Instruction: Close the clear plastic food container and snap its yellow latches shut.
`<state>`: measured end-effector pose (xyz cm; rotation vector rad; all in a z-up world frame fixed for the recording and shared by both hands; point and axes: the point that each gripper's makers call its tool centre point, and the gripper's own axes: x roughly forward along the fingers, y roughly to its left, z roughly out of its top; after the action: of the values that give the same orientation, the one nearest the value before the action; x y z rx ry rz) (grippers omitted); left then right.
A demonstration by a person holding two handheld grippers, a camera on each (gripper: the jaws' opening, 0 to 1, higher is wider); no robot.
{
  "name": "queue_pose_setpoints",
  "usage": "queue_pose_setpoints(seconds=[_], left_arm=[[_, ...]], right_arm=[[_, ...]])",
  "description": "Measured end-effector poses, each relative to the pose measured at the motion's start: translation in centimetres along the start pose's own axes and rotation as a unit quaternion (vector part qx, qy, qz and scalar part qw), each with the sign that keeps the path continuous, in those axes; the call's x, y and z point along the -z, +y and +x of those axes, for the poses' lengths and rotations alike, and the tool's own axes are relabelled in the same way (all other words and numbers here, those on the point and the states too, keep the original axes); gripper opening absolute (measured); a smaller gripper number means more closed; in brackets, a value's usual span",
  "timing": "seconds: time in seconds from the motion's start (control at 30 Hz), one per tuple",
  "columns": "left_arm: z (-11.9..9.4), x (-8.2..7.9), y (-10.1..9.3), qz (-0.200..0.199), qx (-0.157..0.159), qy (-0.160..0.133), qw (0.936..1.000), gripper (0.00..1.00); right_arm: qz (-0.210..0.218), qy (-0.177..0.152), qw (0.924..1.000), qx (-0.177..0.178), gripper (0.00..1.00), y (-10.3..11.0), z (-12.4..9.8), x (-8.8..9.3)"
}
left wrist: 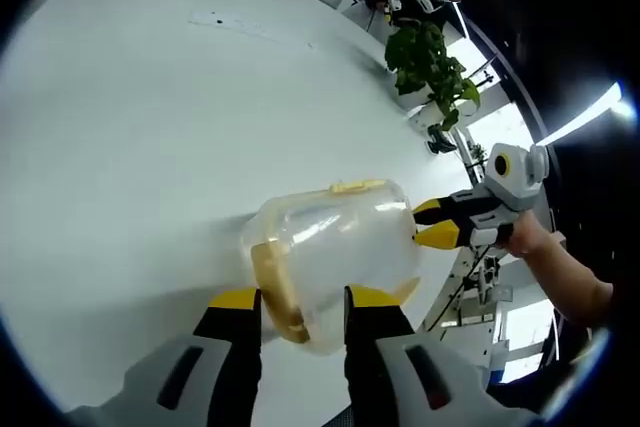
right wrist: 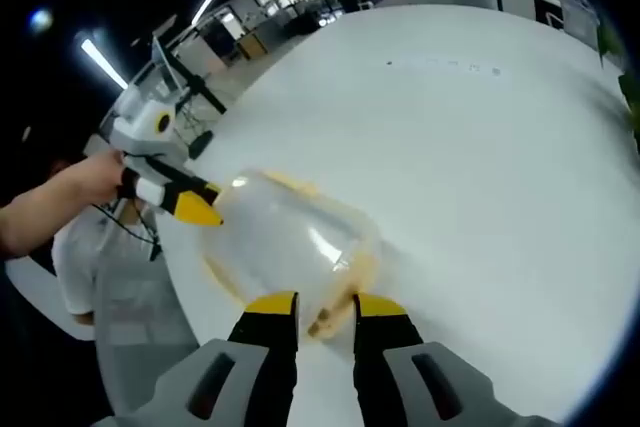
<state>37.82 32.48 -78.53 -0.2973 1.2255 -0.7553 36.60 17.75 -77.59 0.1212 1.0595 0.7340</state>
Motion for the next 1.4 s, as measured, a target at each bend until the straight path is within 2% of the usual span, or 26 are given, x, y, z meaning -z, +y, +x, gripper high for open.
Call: queue_pose_setpoints(seconds=[0.03, 0.07, 0.17, 0.2, 0.4, 0.63, 1.1, 1.3, 1.4], left_arm=[[-0.04, 0.09, 0.05, 0.003, -0.001, 0.002, 1.0000, 0.29], [-0.01, 0.07, 0.07, 0.009, -0.001, 0.002, 1.0000, 0.29], [0.24, 0.05, 0.19, 0.007, -0.009, 0.008, 0.9999, 0.29], [0.42, -0.13, -0.14, -0.002, -0.003, 0.008, 1.0000, 0.29], [0.43, -0.03, -0.39, -0.009, 0.003, -0.010, 0.9999, 0.29], [0.40, -0.08, -0.37, -0.002, -0.004, -0.007, 1.0000, 0.30], [0.19, 0.03, -0.37, -0.003, -0.009, -0.007, 0.9999, 0.32], [0.23, -0.19, -0.39, 0.009, -0.014, 0.002, 0.9999, 0.33], [0.34, -0.20, -0.44, 0.013, -0.017, 0.004, 0.9998, 0.33]], right_arm=[[-0.007, 0.007, 0.9999, -0.011, 0.16, -0.08, 0.20, 0.46], [-0.003, -0.003, 1.0000, -0.006, 0.16, -0.24, 0.22, 0.19], [0.000, 0.003, 0.9999, -0.010, 0.16, -0.23, 0.30, 0.60], [0.003, 0.001, 0.9999, -0.011, 0.16, -0.26, 0.29, 0.53], [0.007, 0.002, 0.9998, -0.018, 0.16, -0.19, 0.28, 0.42], [0.000, 0.022, 0.9997, -0.012, 0.17, 0.00, 0.25, 0.15], [0.007, 0.024, 0.9996, -0.013, 0.17, 0.07, 0.07, -0.03], [0.013, 0.020, 0.9996, -0.015, 0.18, -0.01, -0.02, -0.10], [0.002, 0.023, 0.9996, -0.015, 0.17, 0.06, -0.05, -0.09]])
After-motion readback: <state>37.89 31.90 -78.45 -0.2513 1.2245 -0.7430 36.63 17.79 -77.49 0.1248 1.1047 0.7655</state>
